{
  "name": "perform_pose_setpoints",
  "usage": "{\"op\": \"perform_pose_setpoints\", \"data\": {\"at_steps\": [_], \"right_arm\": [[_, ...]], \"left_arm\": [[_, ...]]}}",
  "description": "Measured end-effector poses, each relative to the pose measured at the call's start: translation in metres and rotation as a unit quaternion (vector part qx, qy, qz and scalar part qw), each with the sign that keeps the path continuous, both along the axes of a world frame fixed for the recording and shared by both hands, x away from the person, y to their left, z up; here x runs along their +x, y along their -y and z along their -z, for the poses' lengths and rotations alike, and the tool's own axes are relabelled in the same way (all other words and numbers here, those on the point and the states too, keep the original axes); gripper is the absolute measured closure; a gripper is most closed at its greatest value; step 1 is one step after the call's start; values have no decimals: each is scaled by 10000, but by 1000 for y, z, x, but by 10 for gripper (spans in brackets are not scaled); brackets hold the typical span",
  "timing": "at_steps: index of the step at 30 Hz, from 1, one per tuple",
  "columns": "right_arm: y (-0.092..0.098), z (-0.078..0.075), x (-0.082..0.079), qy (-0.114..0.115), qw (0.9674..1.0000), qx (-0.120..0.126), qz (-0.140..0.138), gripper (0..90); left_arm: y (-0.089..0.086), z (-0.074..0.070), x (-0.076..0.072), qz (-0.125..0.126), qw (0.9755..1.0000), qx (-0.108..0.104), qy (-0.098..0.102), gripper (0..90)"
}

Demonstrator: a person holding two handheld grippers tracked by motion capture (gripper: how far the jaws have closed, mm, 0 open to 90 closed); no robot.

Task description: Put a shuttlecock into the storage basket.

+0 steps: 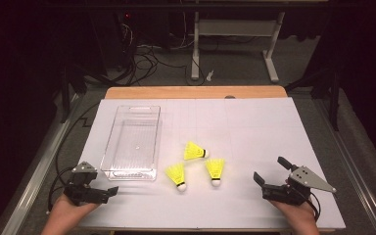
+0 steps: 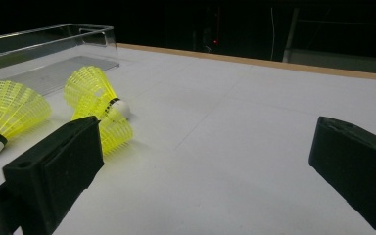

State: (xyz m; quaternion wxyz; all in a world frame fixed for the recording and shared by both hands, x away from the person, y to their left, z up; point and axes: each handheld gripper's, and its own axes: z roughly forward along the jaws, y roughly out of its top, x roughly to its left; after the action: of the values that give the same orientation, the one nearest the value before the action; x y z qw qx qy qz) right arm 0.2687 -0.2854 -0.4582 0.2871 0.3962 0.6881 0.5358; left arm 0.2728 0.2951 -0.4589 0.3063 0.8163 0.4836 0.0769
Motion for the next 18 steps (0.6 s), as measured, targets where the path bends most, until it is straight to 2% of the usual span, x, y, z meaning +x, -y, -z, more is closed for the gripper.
{"op": "perform_pose_setpoints", "data": {"at_steps": [5, 8, 10, 13, 14, 15, 18], "right_arm": [[-5, -3, -1, 58, 10000, 4, -42, 2], [-9, -3, 0, 18, 9999, -129, -98, 3], [-10, -4, 0, -23, 9998, -197, -79, 2], [-10, -5, 2, -90, 9998, -190, -37, 2], [-10, -5, 2, -90, 9998, -190, -37, 2], [-10, -6, 3, -101, 9997, -226, -21, 2], [-11, -6, 6, -167, 9995, -273, -27, 3]], "left_arm": [[5, 2, 2, -25, 9998, 135, -126, 6], [8, -1, 2, -29, 9995, 207, -233, 6], [13, -4, 3, -41, 9987, 391, -323, 6], [16, -5, 3, -69, 9975, 481, -511, 7], [16, -5, 3, -69, 9975, 481, -511, 7], [16, -7, 5, -116, 9970, 479, -604, 7], [18, -11, 8, -118, 9969, 485, -604, 7]]}}
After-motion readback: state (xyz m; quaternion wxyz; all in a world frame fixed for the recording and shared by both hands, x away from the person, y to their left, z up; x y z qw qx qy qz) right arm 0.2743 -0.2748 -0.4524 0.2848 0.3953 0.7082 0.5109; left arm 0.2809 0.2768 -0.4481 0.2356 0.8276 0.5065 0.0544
